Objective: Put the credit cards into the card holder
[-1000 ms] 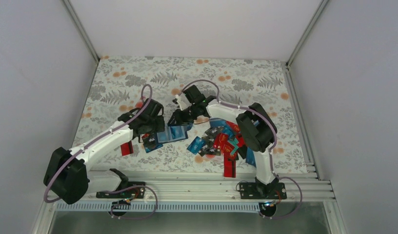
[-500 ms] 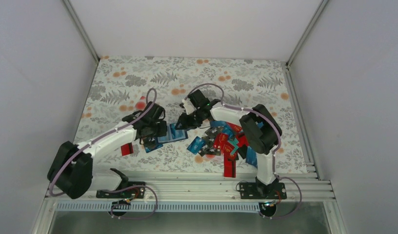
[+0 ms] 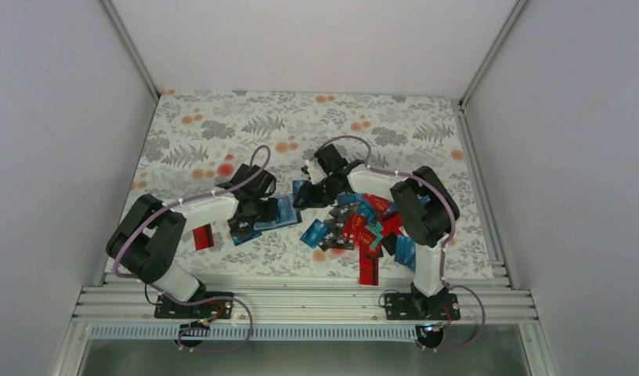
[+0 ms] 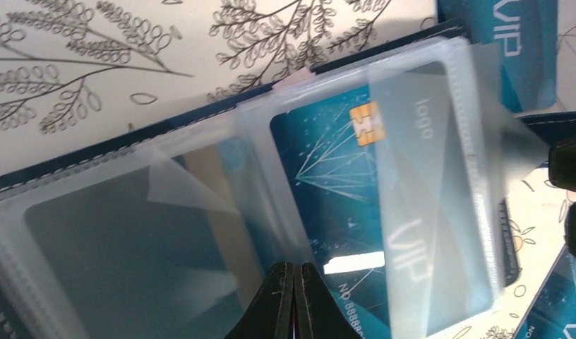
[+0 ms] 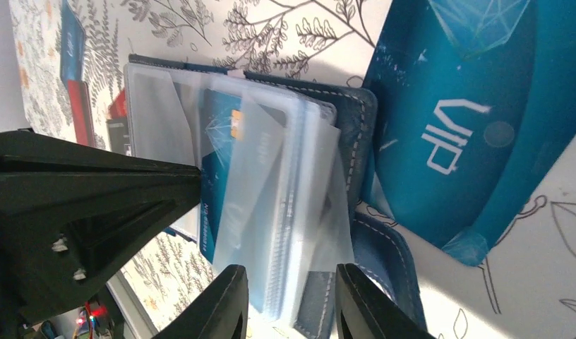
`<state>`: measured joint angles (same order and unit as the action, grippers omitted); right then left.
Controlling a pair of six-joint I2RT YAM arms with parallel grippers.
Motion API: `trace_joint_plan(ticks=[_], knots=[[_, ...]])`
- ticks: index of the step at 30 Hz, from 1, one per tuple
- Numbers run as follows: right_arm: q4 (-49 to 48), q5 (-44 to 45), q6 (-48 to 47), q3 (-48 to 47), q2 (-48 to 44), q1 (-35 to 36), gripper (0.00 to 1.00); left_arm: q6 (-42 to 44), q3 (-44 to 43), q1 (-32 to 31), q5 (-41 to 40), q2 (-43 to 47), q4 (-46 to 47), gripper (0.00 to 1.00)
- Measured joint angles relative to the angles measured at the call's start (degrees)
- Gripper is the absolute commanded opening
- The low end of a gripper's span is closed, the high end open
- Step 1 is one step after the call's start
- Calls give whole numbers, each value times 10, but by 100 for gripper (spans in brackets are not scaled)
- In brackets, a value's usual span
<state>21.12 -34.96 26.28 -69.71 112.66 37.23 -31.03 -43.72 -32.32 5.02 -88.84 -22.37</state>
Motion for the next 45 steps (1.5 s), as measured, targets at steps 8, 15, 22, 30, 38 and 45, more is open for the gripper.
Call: trace_joint_plan(ticks=[8,15,22,30,38,45], knots=[[-3,-21,-12,1,-3,-7,32,2,-16,-7,15,-28,31,2],[-2,-18,-15,1,-7,-9,31,0,-25,-16,28,-42,46,2],[-2,-9,-9,11,-7,-10,31,-1,-26,-17,30,-44,48,2],[-3,-13,2,25,-7,-10,31,-1,-26,-18,30,-44,49,2],[-7,-30,5,21,1,-10,31,-3,-26,-21,30,-44,50,2],[-5,-34,5,15,3,-11,32,-6,-26,-22,30,-44,50,2]])
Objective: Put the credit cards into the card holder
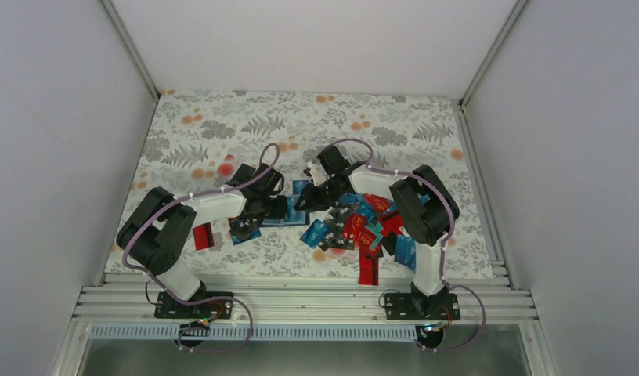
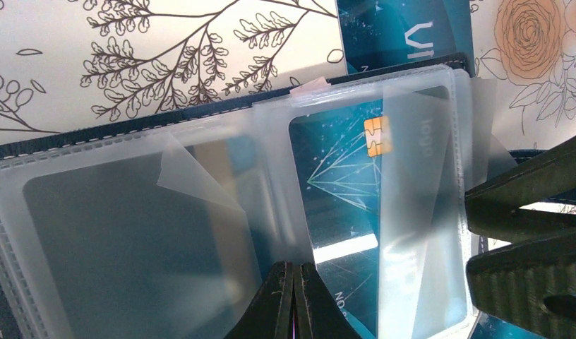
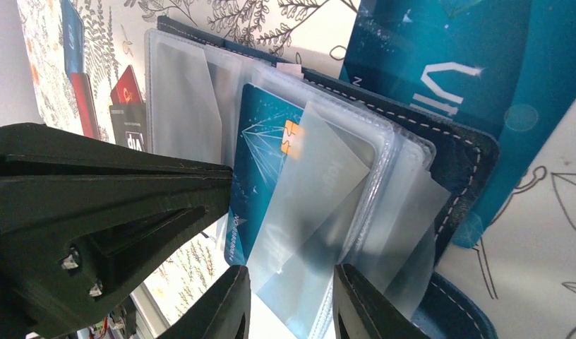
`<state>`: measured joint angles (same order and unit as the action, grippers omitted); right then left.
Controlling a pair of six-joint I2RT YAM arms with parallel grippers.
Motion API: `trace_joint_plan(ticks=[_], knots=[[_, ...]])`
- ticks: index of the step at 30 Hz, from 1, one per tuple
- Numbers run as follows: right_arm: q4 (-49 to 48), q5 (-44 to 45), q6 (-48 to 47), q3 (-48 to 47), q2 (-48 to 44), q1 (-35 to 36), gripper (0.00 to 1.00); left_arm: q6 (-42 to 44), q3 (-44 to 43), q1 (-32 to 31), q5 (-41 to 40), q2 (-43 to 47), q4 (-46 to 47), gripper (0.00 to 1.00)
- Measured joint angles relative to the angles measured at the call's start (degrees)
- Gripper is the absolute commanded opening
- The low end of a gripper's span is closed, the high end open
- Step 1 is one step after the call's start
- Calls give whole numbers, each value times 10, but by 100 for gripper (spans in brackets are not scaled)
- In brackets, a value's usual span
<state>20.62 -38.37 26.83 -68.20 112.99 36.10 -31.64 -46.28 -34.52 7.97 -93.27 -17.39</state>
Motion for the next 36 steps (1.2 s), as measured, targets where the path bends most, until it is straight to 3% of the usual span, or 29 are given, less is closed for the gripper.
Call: trace_joint_plan(ticks=[36], knots=[[-7,-27,36,12,-6,1,31,-4,1,-5,-6,0,0,2]])
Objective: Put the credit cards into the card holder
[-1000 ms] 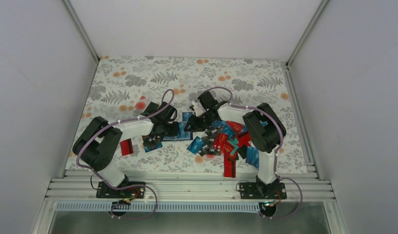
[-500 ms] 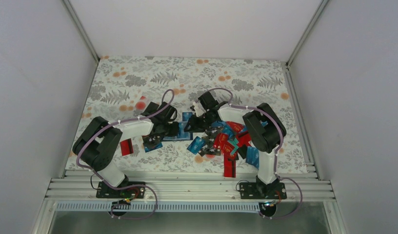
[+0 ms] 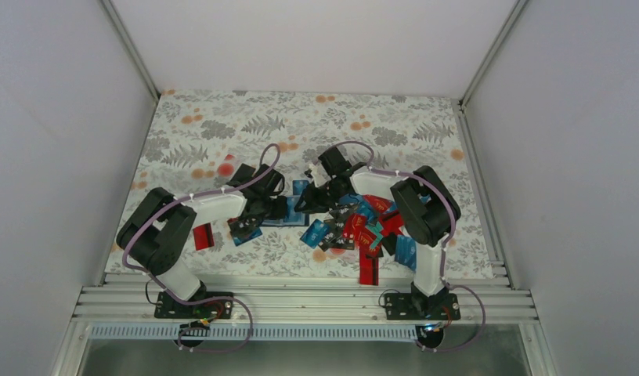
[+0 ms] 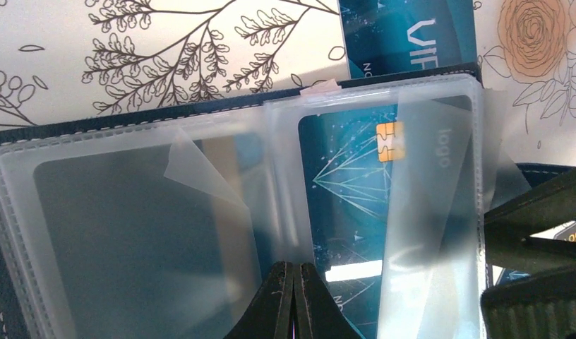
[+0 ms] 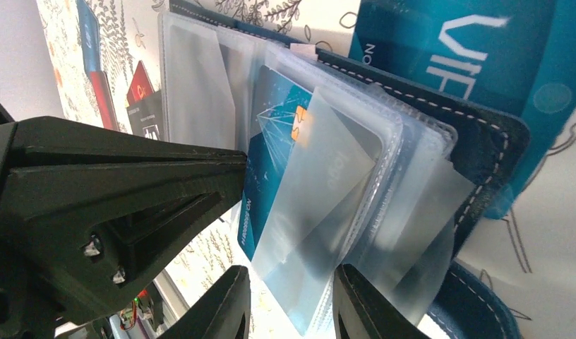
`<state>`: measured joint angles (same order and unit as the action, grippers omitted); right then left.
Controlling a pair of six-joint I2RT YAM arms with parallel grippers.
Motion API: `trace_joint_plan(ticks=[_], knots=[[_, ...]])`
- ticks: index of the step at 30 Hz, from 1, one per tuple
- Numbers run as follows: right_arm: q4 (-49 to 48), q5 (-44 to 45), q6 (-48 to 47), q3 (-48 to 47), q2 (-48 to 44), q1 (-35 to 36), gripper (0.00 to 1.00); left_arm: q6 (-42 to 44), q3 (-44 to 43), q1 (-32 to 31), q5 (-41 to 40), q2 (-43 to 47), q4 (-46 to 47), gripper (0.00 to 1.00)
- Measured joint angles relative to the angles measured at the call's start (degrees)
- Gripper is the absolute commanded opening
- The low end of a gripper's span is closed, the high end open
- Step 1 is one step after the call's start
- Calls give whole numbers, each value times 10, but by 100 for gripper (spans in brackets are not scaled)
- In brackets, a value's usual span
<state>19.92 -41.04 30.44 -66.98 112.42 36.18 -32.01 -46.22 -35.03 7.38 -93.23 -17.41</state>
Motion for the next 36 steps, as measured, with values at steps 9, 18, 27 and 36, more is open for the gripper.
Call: trace_joint_plan(ticks=[9,18,27,36], knots=[[-7,-21,2,-7,-6,11,31,-1,0,-1,-6,2,-4,2],[-26,-39,2,-31,-10,24,30,-2,0,-5,-2,3,-3,2],[-26,-40,2,-45,-9,31,30,-2,0,-5,-16,39,-35,2],[-25,-40,2,-71,8,41,30,-6,-4,-2,-49,96,-89,2]])
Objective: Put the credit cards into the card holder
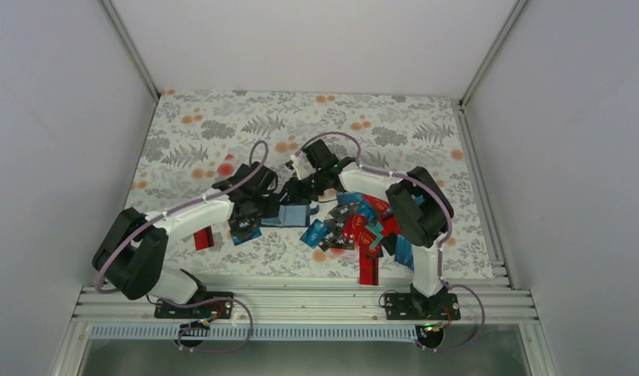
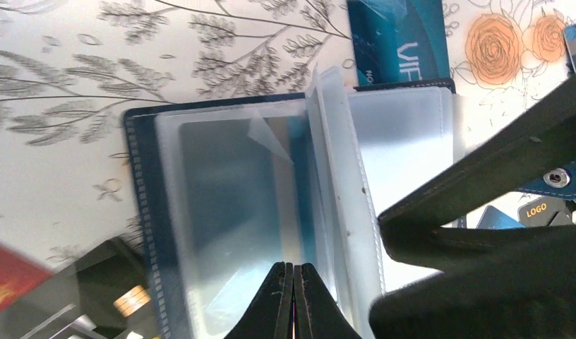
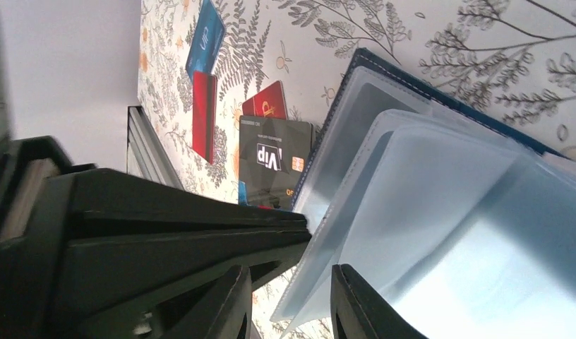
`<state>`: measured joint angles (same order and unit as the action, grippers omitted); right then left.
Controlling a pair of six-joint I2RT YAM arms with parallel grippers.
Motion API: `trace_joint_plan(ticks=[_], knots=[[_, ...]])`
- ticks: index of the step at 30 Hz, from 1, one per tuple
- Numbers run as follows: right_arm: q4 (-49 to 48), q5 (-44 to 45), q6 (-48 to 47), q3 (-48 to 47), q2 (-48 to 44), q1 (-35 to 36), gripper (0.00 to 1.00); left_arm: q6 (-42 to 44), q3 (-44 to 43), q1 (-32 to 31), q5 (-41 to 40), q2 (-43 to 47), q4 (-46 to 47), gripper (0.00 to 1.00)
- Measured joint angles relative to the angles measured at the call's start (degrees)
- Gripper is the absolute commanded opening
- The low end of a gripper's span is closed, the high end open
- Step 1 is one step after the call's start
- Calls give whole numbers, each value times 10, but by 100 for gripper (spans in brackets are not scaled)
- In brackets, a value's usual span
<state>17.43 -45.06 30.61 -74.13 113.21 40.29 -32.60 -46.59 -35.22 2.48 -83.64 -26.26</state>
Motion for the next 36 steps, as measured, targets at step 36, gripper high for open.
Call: trace_joint_plan(ticks=[36], knots=[[68,130,-27,72,-191,-31,33,16,-6,-42,-4,109,-25,2]])
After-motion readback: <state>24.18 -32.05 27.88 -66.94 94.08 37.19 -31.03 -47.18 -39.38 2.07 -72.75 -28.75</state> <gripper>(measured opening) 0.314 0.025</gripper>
